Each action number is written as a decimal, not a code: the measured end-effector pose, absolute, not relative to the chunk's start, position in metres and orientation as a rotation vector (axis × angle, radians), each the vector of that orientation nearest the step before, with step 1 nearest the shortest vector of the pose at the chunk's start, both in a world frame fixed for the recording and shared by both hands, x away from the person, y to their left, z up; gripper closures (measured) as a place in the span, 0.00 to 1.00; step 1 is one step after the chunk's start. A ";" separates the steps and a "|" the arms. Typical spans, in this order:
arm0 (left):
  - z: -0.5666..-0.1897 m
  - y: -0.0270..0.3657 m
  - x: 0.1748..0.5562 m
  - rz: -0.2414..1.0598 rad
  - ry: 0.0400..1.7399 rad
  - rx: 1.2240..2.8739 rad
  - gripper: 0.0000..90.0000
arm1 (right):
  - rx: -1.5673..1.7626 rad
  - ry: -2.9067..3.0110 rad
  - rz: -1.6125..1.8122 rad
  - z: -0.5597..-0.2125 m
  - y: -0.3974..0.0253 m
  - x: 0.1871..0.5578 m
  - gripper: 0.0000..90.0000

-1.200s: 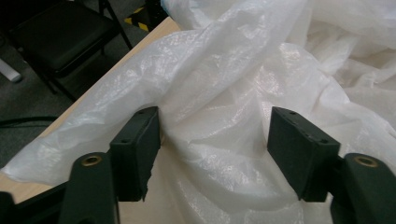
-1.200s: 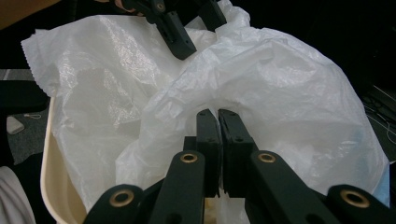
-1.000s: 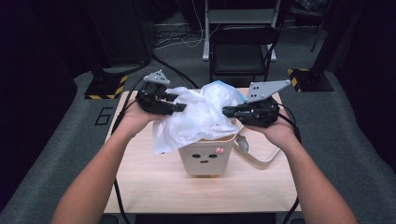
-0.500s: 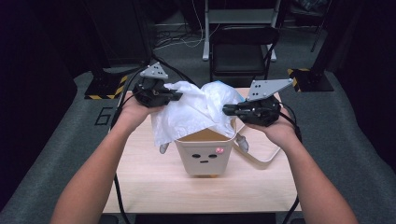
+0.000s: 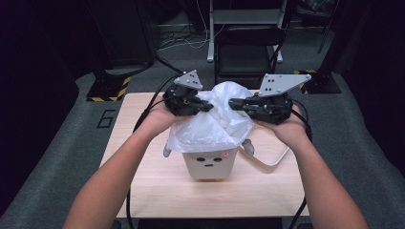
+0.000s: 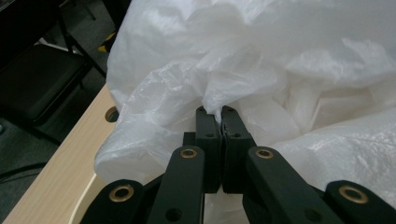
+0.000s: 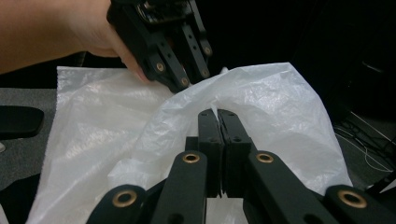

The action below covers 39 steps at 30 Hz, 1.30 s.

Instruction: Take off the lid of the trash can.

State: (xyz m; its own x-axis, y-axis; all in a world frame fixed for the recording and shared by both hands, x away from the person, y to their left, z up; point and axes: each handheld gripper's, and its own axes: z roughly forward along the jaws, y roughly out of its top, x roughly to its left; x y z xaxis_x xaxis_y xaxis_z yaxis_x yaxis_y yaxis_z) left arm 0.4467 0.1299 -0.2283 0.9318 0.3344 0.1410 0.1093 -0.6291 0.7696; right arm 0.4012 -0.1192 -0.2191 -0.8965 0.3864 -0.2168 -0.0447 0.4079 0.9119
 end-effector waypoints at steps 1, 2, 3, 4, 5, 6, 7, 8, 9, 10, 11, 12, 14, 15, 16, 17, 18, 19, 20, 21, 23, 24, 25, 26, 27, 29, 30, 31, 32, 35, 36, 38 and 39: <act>-0.228 0.127 0.448 0.337 0.309 2.244 0.97 | 0.288 2.271 1.496 -0.218 -0.119 0.401 0.98; -0.228 0.124 0.449 0.328 0.302 2.246 0.97 | 0.287 2.269 1.502 -0.218 -0.118 0.401 0.98; -0.228 0.121 0.449 0.319 0.299 2.246 0.97 | 0.281 2.268 1.506 -0.217 -0.117 0.401 0.98; -0.229 0.118 0.450 0.316 0.293 2.252 0.97 | 0.278 2.269 1.507 -0.217 -0.115 0.401 0.98; -0.229 0.116 0.450 0.309 0.287 2.253 0.97 | 0.276 2.272 1.508 -0.217 -0.114 0.402 0.98; -0.229 0.115 0.451 0.297 0.287 2.260 0.96 | 0.275 2.276 1.506 -0.218 -0.113 0.402 0.98; -0.230 0.113 0.452 0.293 0.285 2.266 0.95 | 0.274 2.282 1.502 -0.218 -0.111 0.403 0.98; -0.230 0.113 0.452 0.294 0.284 2.275 0.94 | 0.275 2.288 1.497 -0.219 -0.110 0.403 0.98; -0.230 0.112 0.453 0.293 0.284 2.277 0.93 | 0.275 2.293 1.494 -0.220 -0.109 0.404 0.98; -0.230 0.112 0.453 0.291 0.290 2.275 0.92 | 0.276 2.301 1.493 -0.221 -0.107 0.404 0.98; -0.230 0.112 0.454 0.293 0.293 2.280 0.88 | 0.278 2.310 1.486 -0.222 -0.106 0.405 0.98; -0.230 0.113 0.454 0.290 0.308 2.277 0.80 | 0.279 2.316 1.478 -0.224 -0.105 0.405 0.98; -0.229 0.117 0.455 0.283 0.326 2.277 0.66 | 0.281 2.331 1.464 -0.227 -0.103 0.406 0.98; -0.228 0.120 0.454 0.291 0.333 2.271 0.61 | 0.280 2.337 1.462 -0.228 -0.103 0.406 0.98; -0.227 0.123 0.454 0.288 0.347 2.259 0.57 | 0.282 2.341 1.463 -0.230 -0.102 0.407 0.98; -0.226 0.127 0.453 0.291 0.351 2.255 0.54 | 0.282 2.346 1.460 -0.231 -0.101 0.407 0.98; -0.224 0.131 0.451 0.287 0.358 2.246 0.52 | 0.278 2.351 1.456 -0.233 -0.100 0.407 0.98; -0.222 0.135 0.450 0.281 0.358 2.244 0.51 | 0.280 2.356 1.457 -0.234 -0.099 0.408 0.98; -0.220 0.138 0.448 0.275 0.359 2.242 0.50 | 0.279 2.362 1.456 -0.236 -0.098 0.408 0.98; -0.218 0.141 0.446 0.277 0.358 2.242 0.48 | 0.274 2.367 1.450 -0.237 -0.097 0.409 0.98; -0.214 0.146 0.442 0.279 0.351 2.231 0.46 | 0.273 2.382 1.440 -0.239 -0.094 0.409 0.98; -0.213 0.147 0.440 0.272 0.348 2.223 0.46 | 0.270 2.388 1.435 -0.239 -0.092 0.410 0.98; -0.212 0.148 0.438 0.273 0.341 2.222 0.45 | 0.266 2.394 1.431 -0.240 -0.090 0.410 0.98; -0.212 0.149 0.436 0.274 0.333 2.225 0.45 | 0.262 2.400 1.426 -0.241 -0.088 0.410 0.98; -0.211 0.149 0.434 0.272 0.324 2.226 0.44 | 0.259 2.407 1.420 -0.241 -0.086 0.410 0.98; -0.210 0.150 0.432 0.268 0.318 2.217 0.43 | 0.252 2.422 1.398 -0.243 -0.083 0.410 0.98; -0.209 0.150 0.430 0.270 0.314 2.208 0.43 | 0.252 2.428 1.391 -0.244 -0.082 0.411 0.98; -0.207 0.150 0.430 0.269 0.308 2.203 0.43 | 0.247 2.435 1.382 -0.245 -0.081 0.411 0.98; -0.206 0.150 0.429 0.268 0.307 2.196 0.43 | 0.246 2.440 1.378 -0.246 -0.080 0.410 0.98; -0.202 0.148 0.431 0.277 0.310 2.187 0.43 | 0.241 2.448 1.376 -0.248 -0.080 0.410 0.98; -0.201 0.147 0.432 0.278 0.315 2.181 0.43 | 0.241 2.448 1.378 -0.248 -0.080 0.410 0.98; -0.200 0.144 0.434 0.273 0.329 2.166 0.43 | 0.243 2.448 1.380 -0.249 -0.080 0.410 0.98; -0.200 0.141 0.437 0.273 0.335 2.170 0.44 | 0.241 2.449 1.377 -0.249 -0.079 0.410 0.98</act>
State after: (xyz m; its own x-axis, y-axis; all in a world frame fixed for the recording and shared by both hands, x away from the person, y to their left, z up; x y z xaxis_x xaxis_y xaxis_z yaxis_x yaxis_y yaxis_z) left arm 0.4366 0.1413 -0.1996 0.9389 0.3365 0.0719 0.1388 -0.5616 0.8157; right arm 0.4096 -0.0794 -0.2487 -0.9345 0.2991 -0.1928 -0.0093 0.5211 0.8534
